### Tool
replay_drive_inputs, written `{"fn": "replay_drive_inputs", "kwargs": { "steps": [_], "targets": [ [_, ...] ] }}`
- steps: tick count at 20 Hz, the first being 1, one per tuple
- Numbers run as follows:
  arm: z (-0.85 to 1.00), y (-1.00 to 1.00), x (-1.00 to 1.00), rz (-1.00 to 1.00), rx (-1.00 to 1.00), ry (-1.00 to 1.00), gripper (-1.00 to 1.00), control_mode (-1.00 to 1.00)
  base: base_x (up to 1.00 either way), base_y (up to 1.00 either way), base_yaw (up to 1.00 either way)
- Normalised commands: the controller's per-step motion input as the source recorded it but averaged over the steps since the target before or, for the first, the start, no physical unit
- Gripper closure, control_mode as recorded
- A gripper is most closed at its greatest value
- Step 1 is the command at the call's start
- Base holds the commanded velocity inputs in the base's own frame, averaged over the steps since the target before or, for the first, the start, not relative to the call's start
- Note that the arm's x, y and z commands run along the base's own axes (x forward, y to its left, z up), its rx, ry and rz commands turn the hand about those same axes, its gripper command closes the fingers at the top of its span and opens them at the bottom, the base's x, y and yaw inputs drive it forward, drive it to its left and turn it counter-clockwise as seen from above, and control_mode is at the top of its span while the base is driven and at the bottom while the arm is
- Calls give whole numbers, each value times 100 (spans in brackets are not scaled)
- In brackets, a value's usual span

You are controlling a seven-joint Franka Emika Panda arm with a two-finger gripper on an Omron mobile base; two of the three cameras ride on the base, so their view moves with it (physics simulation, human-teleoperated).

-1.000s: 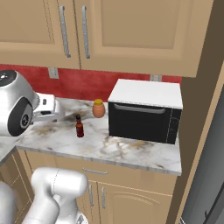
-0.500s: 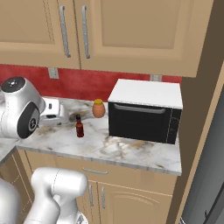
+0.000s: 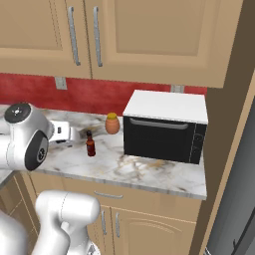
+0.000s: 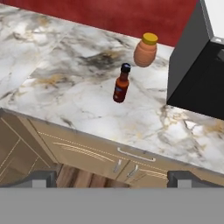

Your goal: Pick the oil and vinegar bottle and condiment bottle from the counter and place them in the cabinet.

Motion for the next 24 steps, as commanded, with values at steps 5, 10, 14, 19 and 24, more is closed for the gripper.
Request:
{"fn": "replay_drive_inputs", "kwargs": {
  "steps": [5,10,14,19,24],
  "targets": [
    [-13,0,36,0,0,-3,-100,-100,0,0,0],
    [-16,-2,33,0,0,-1,-100,-100,0,0,0],
    [-21,-5,29,0,1,-1,-100,-100,0,0,0],
    [-17,-1,30,0,1,-1,-100,-100,0,0,0],
    [-15,0,39,-1,2,0,-100,-100,0,0,0]
  ]
}}
